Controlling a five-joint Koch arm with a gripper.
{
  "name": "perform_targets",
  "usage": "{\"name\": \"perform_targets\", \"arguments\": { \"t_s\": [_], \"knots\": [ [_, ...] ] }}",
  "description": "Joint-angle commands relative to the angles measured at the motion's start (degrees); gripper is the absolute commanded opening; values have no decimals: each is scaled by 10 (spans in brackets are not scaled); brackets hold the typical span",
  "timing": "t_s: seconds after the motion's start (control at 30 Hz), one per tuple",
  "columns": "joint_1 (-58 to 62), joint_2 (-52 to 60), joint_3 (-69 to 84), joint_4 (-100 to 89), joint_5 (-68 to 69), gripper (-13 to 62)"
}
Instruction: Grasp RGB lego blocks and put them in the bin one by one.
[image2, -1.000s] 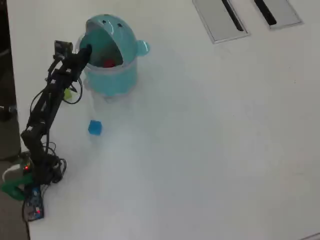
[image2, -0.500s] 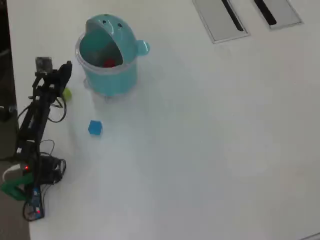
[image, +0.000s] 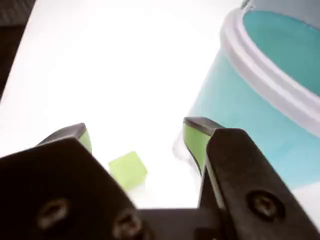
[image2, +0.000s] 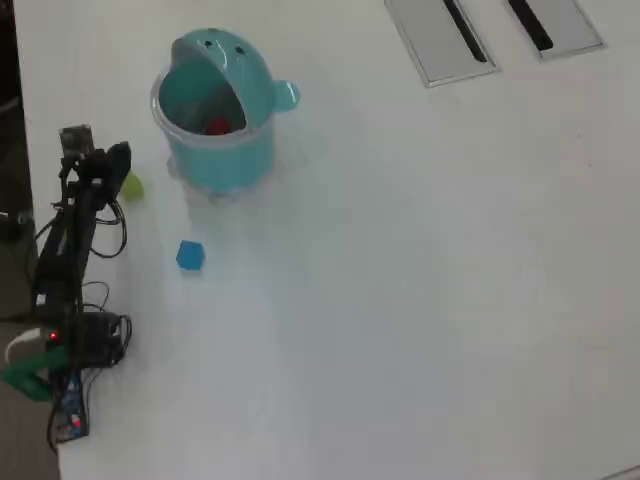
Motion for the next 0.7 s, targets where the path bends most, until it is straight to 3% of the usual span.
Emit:
{"name": "perform_targets", "arguments": {
  "t_s": [0.0,0.67],
  "knots": [
    [-6,-10,-25,-14,-28,343],
    [-20,-222,-96,-35,-75,338]
  ]
}}
